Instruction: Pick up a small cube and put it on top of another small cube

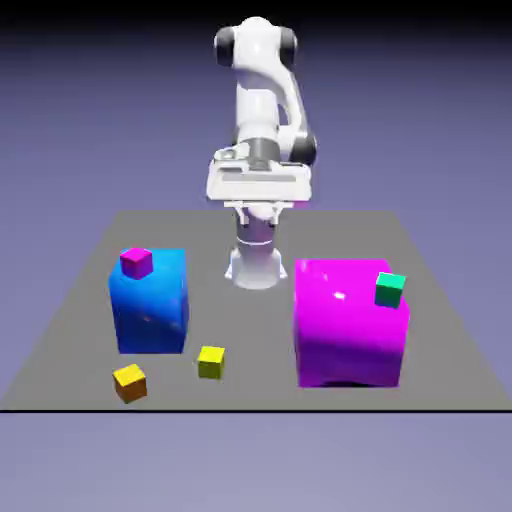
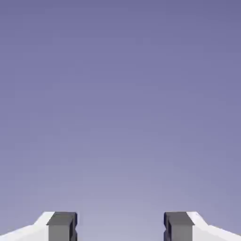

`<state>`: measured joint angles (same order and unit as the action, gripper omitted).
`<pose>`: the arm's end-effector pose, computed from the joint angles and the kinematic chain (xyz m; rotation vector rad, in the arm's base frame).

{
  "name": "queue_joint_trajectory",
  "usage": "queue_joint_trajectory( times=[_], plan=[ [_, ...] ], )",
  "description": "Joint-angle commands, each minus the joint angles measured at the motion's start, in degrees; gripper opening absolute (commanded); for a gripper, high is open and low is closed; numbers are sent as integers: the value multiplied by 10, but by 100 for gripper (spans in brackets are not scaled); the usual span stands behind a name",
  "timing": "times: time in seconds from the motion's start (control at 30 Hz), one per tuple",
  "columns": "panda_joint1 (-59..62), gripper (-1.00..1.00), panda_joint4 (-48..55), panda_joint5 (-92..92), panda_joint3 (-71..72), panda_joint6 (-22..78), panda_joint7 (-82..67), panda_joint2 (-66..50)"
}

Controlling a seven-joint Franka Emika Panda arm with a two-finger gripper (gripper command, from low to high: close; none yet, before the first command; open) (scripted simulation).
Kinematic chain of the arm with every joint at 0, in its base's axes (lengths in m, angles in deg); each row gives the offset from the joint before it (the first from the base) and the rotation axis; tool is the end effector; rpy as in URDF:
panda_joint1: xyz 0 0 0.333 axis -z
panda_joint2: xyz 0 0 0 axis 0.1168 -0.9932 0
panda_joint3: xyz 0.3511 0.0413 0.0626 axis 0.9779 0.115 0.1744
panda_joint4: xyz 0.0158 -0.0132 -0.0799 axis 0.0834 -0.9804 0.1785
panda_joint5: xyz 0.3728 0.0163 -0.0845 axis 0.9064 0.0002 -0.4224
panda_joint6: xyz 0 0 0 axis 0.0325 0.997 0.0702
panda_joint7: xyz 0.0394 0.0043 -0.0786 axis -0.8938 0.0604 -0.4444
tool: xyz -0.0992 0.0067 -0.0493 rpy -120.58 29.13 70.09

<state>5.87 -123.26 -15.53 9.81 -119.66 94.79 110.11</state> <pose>0.3739 0.0007 0.4929 -2.5197 0.9744 -0.9732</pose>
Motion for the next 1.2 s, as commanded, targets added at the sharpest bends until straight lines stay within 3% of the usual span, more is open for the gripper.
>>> queue_joint_trajectory(
  times=[0.0, 1.17],
  plan=[
    [-1, 0, 18, 2, -5, 24, -2, -21],
    [-44, 0, 630, 80, -190, 847, -79, -748]
  ],
)
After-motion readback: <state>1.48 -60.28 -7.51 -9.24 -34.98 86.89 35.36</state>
